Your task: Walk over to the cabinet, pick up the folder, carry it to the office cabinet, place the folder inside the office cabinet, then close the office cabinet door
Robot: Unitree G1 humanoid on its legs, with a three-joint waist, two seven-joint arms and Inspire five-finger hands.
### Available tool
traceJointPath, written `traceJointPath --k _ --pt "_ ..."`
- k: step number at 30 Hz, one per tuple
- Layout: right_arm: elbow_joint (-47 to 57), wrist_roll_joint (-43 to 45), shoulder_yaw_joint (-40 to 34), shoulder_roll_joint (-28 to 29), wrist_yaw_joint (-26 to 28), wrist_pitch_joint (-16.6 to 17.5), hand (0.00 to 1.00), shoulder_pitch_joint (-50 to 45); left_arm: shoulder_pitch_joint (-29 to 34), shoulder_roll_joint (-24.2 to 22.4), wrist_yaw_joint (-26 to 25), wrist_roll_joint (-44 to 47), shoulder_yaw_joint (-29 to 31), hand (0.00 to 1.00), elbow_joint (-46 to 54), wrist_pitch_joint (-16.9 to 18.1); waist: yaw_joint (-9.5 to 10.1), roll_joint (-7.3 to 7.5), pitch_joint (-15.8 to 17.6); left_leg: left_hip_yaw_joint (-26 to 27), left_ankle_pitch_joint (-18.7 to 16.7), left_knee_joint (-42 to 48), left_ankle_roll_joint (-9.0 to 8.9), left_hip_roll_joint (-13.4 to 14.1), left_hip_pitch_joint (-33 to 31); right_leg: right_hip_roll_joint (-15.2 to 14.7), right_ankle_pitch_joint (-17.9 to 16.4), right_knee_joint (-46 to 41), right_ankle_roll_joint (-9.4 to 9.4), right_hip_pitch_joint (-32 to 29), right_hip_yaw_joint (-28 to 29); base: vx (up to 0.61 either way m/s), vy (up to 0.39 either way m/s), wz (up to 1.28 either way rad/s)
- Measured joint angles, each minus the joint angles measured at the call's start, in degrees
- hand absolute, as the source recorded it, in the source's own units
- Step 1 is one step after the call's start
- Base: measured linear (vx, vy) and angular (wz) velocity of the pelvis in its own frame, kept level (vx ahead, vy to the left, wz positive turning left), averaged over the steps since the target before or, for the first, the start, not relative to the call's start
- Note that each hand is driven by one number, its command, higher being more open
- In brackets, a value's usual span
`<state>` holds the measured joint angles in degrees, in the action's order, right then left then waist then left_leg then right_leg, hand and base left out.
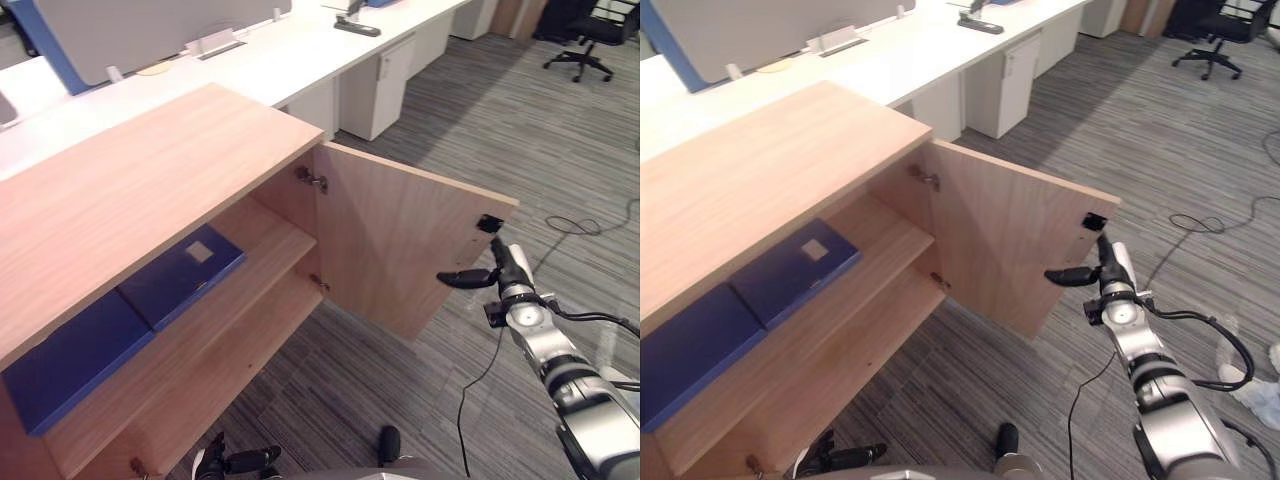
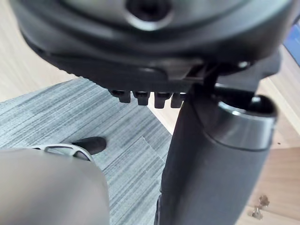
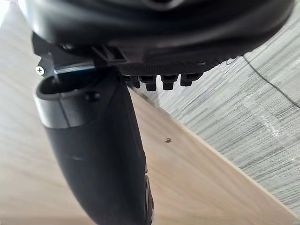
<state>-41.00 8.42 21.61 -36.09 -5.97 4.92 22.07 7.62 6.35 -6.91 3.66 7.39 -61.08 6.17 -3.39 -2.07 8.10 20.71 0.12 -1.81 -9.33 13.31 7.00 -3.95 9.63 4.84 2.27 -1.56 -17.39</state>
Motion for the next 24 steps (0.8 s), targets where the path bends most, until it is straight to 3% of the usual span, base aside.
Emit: traceJointPath --k 3,9,15,24 --pt "9.1 -2.1 4.3 -2.0 2.5 0.0 1.0 -5.3 -1.2 0.2 -0.1 -1.3 0.2 1.0 -0.2 0.0 -0.37 0.22 -0.2 2.0 -0.1 0.3 -0.84 1.4 0.1 1.8 -0.2 0.0 -0.49 -1.3 2.0 -0.02 -0.066 -0.44" --pt "22.7 -4.5 16.8 -6.3 14.4 2.1 1.0 -9.2 -2.6 0.6 -0.3 -3.9 3.1 1.0 -1.1 0.0 -0.21 0.71 -0.8 4.0 -0.1 0.7 -1.2 3.7 0.6 5.1 0.2 0.0 -2.06 -3.7 6.4 -0.01 -0.071 -0.46" --pt "26.2 -6.9 23.5 -0.5 20.1 6.1 1.0 -9.3 -2.9 0.5 -1.2 -6.3 3.1 1.0 -1.1 0.0 1.67 1.09 -1.4 7.1 -0.2 0.7 -1.42 3.7 1.6 5.9 1.2 0.0 -2.47 -4.7 9.7 0.0 -0.013 -0.27" --pt "23.1 -8.3 23.3 6.7 20.3 6.4 1.0 -12.6 -5.1 0.8 -0.2 -10.0 -0.5 1.0 -1.1 0.0 2.02 3.19 -2.8 9.5 -1.7 1.4 -2.04 2.3 2.0 5.0 2.5 0.0 -1.85 -5.5 12.3 -0.03 0.032 -0.13"
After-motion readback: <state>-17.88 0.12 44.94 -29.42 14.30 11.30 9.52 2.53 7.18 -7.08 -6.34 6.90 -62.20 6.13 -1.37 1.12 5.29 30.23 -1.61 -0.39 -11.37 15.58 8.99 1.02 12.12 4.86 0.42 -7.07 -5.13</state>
